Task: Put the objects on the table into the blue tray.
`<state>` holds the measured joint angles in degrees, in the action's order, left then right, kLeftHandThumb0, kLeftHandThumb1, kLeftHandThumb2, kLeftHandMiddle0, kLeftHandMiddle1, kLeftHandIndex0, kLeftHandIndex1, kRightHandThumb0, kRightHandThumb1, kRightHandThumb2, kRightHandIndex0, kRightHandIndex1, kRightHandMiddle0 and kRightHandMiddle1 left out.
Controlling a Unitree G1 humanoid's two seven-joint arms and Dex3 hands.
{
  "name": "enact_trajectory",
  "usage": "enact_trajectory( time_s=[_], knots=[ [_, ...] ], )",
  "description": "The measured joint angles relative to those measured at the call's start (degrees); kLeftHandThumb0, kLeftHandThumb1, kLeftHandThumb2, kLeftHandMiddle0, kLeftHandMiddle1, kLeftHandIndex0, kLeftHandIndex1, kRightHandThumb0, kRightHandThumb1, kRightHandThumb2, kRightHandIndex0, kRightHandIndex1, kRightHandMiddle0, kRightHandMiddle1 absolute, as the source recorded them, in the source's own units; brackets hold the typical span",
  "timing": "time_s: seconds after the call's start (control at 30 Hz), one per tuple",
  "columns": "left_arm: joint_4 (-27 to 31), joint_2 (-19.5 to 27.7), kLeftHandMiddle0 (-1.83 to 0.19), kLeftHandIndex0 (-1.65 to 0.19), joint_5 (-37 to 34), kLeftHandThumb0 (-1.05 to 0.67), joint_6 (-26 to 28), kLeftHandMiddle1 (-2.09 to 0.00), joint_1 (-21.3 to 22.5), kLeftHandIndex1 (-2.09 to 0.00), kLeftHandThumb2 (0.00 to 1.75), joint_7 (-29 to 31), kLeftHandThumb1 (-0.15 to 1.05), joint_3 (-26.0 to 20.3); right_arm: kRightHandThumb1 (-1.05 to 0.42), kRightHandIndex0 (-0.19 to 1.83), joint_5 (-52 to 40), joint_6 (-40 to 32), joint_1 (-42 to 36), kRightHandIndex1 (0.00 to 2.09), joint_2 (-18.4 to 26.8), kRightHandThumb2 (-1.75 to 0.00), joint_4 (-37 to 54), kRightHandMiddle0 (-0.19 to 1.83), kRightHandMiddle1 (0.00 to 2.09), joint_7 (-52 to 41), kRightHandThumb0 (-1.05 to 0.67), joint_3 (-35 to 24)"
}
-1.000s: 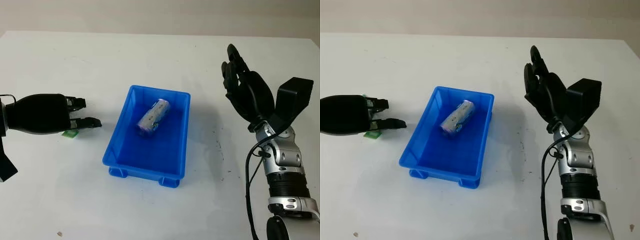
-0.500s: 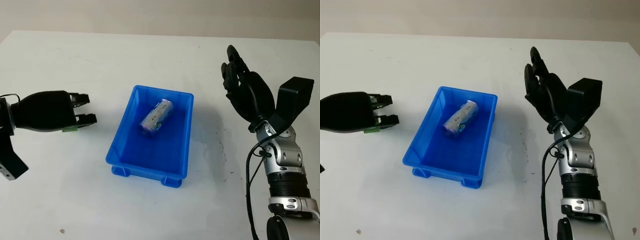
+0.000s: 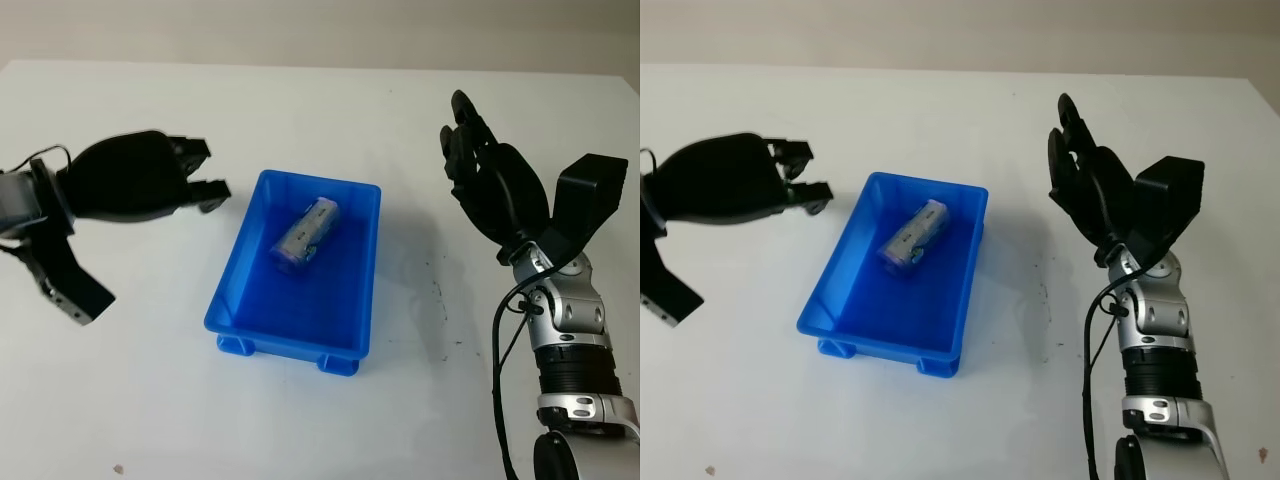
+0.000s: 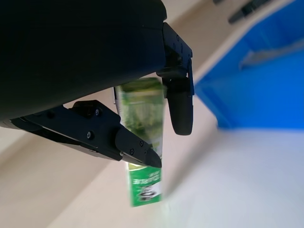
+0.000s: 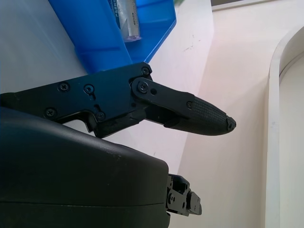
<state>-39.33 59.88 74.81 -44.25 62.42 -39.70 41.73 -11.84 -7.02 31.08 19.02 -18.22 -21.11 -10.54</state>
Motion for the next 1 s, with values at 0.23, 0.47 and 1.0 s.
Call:
enact_trajectory(
  time_s=[0.23, 0.47, 1.0],
  knots=[
    [8.8, 3.1, -0.37, -0.32, 1.8, -0.07, 2.6, -1.42, -0.6, -1.31, 0.06, 0.4, 0.98, -5.6, -1.05, -0.19, 0.1, 0.1, 0.0, 0.00, 0.0, -0.72, -0.1, -0.19, 0.00, 0.0, -0.70, 0.0],
    [14.4, 3.6, -0.39, -0.34, 2.8, -0.09, 3.0, -1.46, -0.1, -1.27, 0.06, -1.2, 0.99, -10.3, -1.05, -0.19, 0.1, 0.1, 0.0, 0.00, 0.0, -0.72, -0.5, -0.19, 0.00, -0.2, -0.70, 0.1],
    [27.6, 2.9, -0.38, -0.25, -11.4, -0.12, -1.7, -1.41, -2.4, -1.36, 0.05, 10.0, 0.99, -22.6, -1.05, -0.19, 0.4, 0.5, 0.1, 0.00, -0.2, -0.73, -0.9, -0.19, 0.00, 0.5, -0.70, 0.4]
  ],
)
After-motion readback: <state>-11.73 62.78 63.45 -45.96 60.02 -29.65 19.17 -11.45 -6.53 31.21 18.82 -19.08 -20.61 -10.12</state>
